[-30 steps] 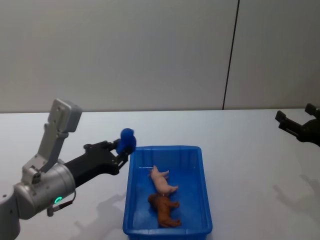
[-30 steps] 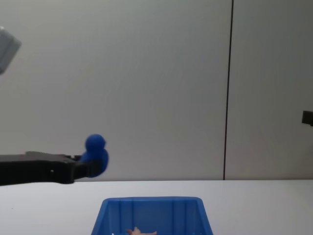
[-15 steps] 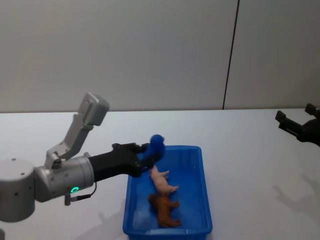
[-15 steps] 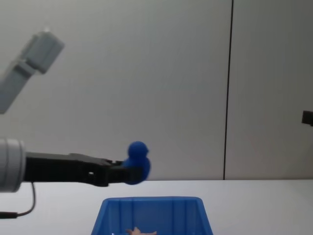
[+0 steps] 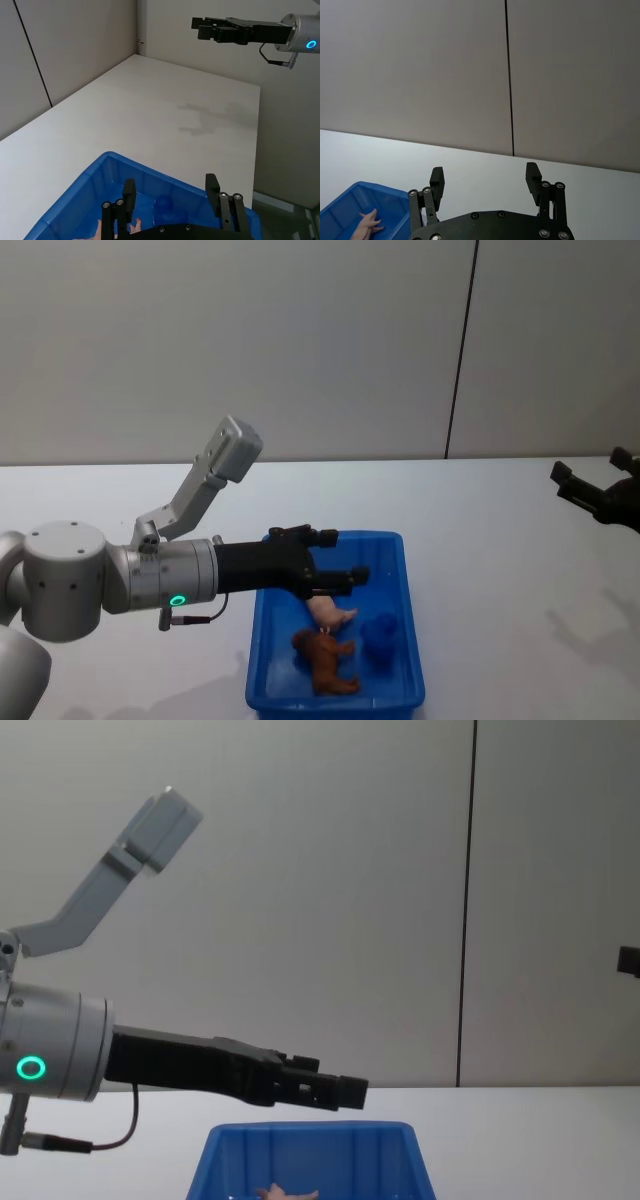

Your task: Pick up the two dolls from the table and place them into the box.

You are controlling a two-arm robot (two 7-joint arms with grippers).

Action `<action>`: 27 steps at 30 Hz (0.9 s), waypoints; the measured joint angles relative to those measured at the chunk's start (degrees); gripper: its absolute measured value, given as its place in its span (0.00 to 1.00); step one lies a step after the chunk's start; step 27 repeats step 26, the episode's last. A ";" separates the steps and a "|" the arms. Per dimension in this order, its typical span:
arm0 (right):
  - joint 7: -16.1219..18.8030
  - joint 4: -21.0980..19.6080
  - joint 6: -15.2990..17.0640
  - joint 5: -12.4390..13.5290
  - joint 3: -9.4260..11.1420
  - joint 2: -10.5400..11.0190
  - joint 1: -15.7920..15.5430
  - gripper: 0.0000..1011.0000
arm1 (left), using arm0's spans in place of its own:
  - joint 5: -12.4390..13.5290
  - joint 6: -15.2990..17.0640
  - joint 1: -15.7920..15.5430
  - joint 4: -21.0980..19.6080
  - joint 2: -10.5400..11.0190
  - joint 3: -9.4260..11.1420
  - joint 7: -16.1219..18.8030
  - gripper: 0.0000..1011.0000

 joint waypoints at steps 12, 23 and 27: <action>0.00 0.00 0.00 0.00 0.00 0.00 0.00 0.99 | -0.62 0.58 0.30 -1.05 0.86 -0.07 1.35 0.99; 0.00 0.00 0.00 0.00 0.00 0.00 0.00 0.99 | -3.76 0.86 3.72 -6.01 3.26 -1.30 10.12 0.99; 0.00 0.00 0.00 0.00 0.00 0.00 0.00 0.99 | -4.44 0.85 4.46 -7.03 3.75 -1.57 12.15 0.99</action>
